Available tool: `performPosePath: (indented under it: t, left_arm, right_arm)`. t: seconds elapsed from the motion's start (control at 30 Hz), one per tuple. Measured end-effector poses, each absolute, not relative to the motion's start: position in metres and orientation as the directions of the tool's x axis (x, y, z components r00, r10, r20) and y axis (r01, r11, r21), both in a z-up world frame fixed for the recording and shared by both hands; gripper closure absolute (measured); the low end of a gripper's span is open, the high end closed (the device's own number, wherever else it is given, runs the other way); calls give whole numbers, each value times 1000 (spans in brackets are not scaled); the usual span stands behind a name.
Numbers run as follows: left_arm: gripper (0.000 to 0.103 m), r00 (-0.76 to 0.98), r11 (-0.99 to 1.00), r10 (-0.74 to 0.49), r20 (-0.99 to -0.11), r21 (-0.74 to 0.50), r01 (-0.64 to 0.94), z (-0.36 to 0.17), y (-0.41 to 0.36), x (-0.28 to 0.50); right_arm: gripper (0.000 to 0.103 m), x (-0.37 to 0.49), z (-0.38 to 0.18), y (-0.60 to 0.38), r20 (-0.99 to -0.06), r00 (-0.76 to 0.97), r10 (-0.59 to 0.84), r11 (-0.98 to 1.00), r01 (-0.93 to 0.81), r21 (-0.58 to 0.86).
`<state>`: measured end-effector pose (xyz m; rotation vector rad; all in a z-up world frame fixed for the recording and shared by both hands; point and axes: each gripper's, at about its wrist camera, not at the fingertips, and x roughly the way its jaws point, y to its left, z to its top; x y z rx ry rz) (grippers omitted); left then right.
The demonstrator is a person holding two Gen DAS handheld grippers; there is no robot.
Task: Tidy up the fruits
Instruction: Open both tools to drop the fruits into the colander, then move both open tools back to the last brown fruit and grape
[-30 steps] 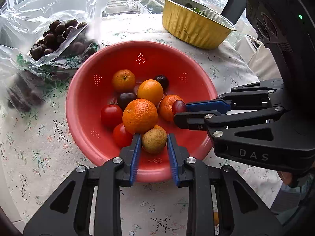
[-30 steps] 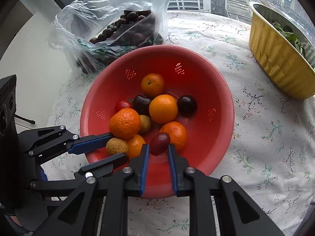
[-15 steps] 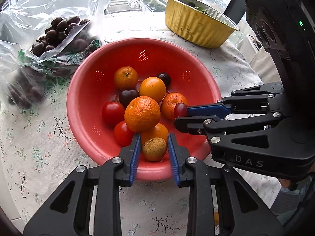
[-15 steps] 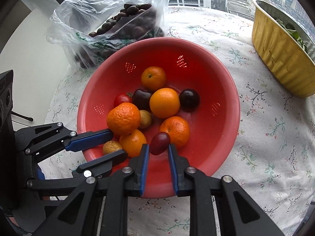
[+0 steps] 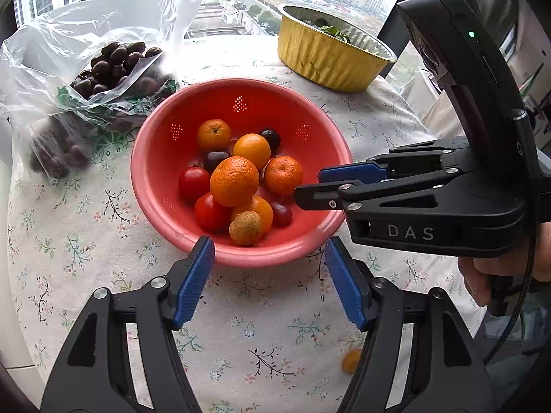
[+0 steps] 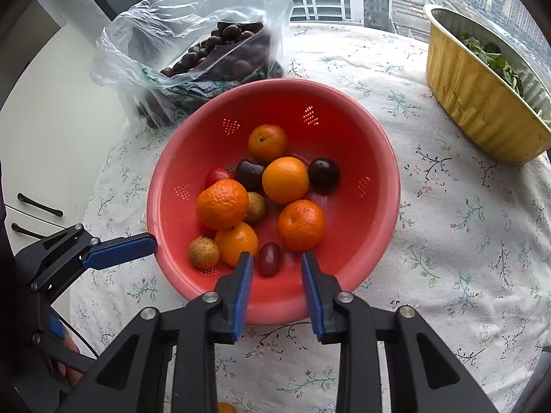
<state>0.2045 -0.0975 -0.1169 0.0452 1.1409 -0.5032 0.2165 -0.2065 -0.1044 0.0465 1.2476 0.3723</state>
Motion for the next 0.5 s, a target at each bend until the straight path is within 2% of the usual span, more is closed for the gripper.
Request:
performPosePath:
  t: [0.07,0.17,0.23,0.3,0.33,0.5]
  left_arm:
    - [32,311,888,-362,-879,-223,402,-116,-94,196]
    - [27,293,890,-357,-887,-228,395,-120,-87,178]
    - [21,282,893,-348,-894,-224,390,-124,-83,165]
    - [9,277,895,-345,-897,-225,386,-128,-79,152]
    - [6,278,897,-339,-899,-219,384,-129,-77,146]
    - [6,264,900,-318,-911,-201,388,-138,-67,116]
  right_arm:
    - [69,207,-97,-209,-908,284,310,938,-250,242]
    - [58,189,-90,-212,-906,291,307,940,-241,241]
    - [53,174,-91,-214,-910,281,305,941,-234,243]
    - [50,156,-94,-216,-914,271,301,944,-221,245]
    - [48,147,-96,-218,-917,265,298,946,-212,246]
    - [47,95,-110,-220,-932,226,283,952,-182,246]
